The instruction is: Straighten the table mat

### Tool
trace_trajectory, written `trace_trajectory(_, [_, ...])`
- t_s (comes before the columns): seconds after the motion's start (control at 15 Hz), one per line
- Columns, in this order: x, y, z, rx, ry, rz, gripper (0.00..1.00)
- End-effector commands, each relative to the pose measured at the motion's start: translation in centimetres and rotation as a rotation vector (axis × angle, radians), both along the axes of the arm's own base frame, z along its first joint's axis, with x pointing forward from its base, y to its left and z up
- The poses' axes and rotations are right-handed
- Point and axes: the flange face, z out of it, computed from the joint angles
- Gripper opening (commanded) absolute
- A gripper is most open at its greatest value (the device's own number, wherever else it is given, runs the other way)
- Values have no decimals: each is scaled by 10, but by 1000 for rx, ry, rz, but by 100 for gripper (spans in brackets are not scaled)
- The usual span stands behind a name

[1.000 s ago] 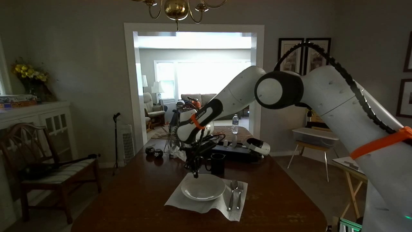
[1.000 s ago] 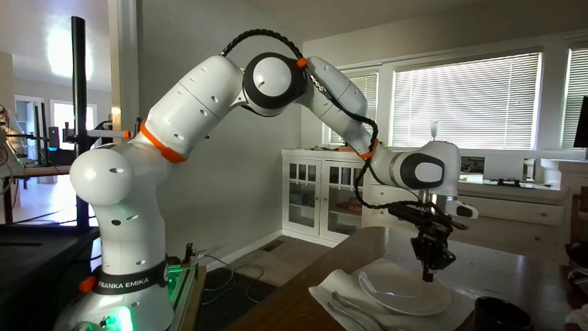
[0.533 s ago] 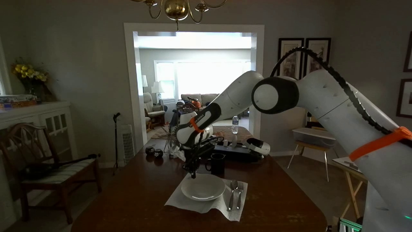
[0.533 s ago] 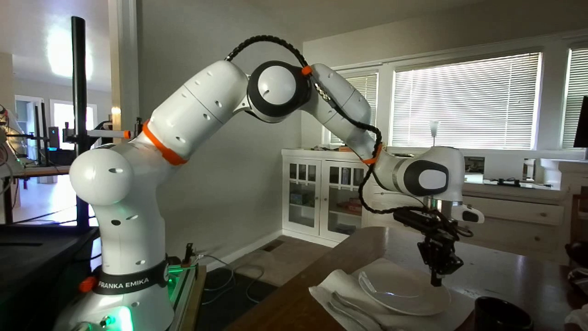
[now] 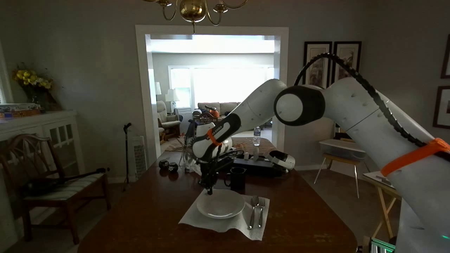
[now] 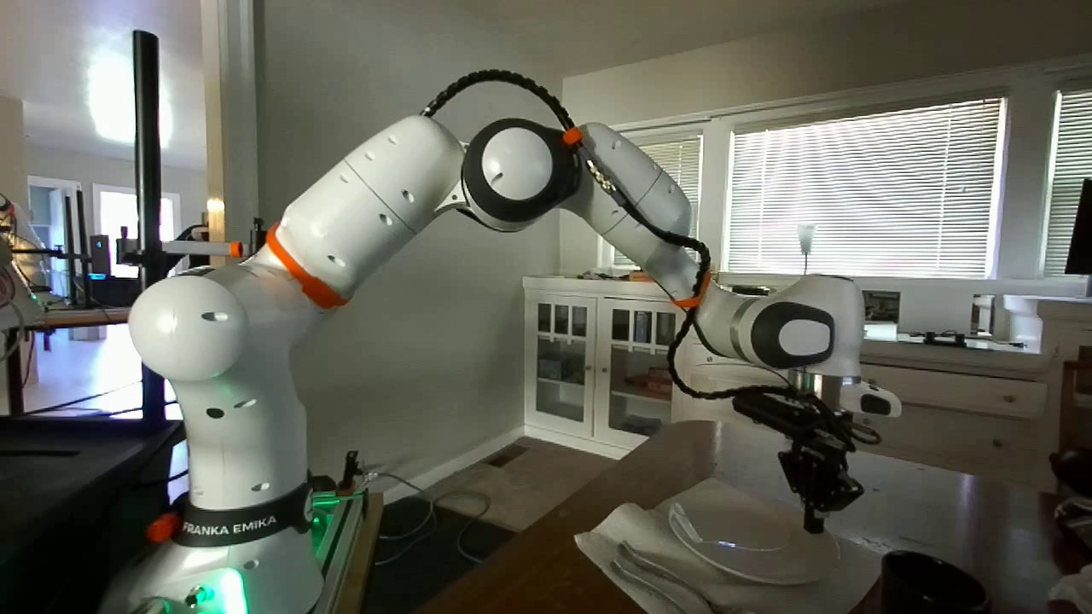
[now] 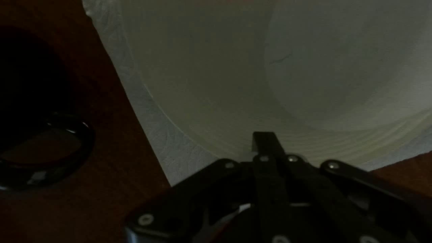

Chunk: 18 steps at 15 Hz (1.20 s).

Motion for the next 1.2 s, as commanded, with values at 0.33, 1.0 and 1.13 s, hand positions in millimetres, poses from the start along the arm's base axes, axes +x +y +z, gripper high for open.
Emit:
trace_trajectory(0.33, [8,14,-6,54,-40,35,0])
trace_trajectory(1.0, [8,34,-9,112,-35,123,0])
trace_trajectory(1.13, [8,37,-9,118,-38,140,0])
